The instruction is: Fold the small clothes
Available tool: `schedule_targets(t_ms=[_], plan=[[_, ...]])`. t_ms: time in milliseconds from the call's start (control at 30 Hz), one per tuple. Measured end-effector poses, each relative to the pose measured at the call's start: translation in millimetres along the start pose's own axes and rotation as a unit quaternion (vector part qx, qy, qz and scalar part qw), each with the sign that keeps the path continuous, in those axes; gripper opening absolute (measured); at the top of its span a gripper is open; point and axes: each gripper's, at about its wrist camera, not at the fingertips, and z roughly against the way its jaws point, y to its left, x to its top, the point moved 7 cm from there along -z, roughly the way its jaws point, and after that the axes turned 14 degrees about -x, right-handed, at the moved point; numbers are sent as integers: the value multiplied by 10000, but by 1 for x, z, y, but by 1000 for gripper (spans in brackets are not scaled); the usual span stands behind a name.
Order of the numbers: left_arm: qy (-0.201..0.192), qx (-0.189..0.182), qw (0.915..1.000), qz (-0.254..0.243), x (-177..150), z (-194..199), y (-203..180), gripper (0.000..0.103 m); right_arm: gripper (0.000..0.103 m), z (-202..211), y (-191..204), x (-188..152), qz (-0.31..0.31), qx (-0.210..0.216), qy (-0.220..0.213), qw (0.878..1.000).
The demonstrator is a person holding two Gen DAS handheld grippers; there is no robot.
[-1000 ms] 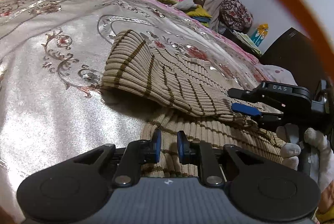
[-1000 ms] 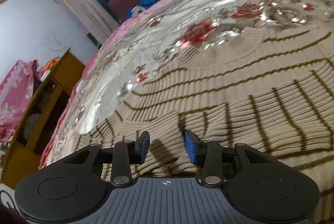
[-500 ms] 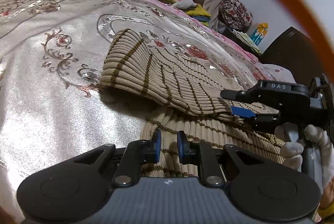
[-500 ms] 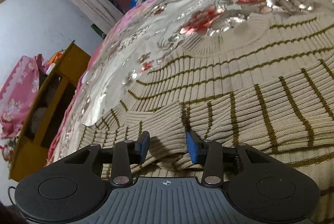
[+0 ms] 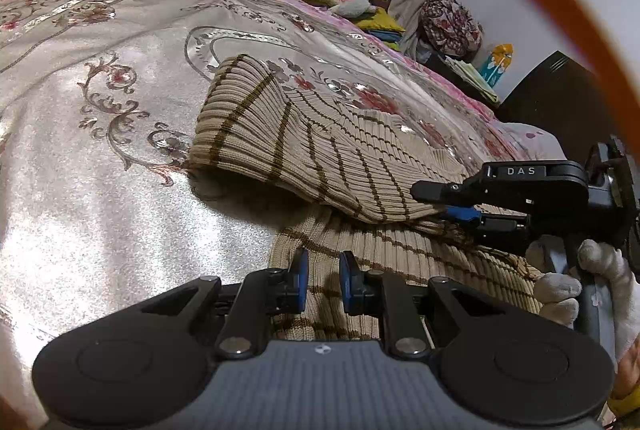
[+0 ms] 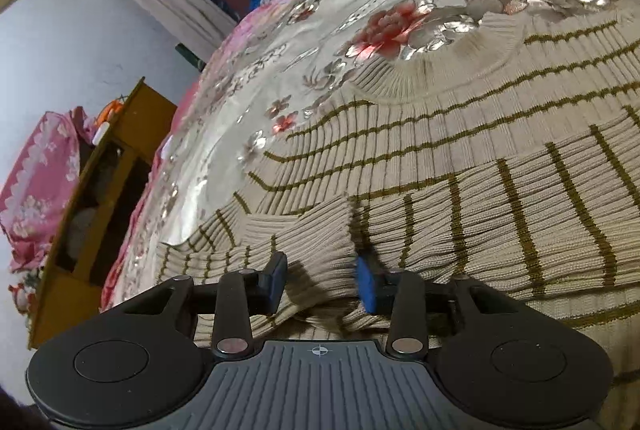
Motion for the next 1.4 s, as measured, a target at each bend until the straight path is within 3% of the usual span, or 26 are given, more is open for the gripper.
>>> schedule_targets(t_ms=[67,167,333,533,767,1000,1100,1267,1400], plan=[[-5,-2,10000,1,0,0,0,24,15,1,1,-2,-21,20,52,10000],[-21,-21,10000,22,0,0,0,24,10,9,1,1,-198,168,-35,9997],[-28,-38,10000,47,0,0,0,25,9,39,4,18,-487,470,-433,9968],[-27,-1,10000,-14,-1,0,-1,25,9,88,-8,48,-647,501,-1071,9909],[-26,17,10000,-47,-2,-1,-1,25,9,131,-62,52,-875,-106,-1590,9833],[-20,69,9999,-121,-2,-2,-4,25,13,106,-126,34,-1042,-1169,-1353,9784],[-20,99,9998,-145,-3,-1,-6,25,15,100,-130,28,-954,-1393,-1299,9770],[-66,83,9998,-176,-1,1,-11,26,18,116,-125,29,-643,-1603,-1582,9722],[-190,160,9992,-311,2,7,-15,28,18,130,-116,27,-420,-1532,-1776,9712]])
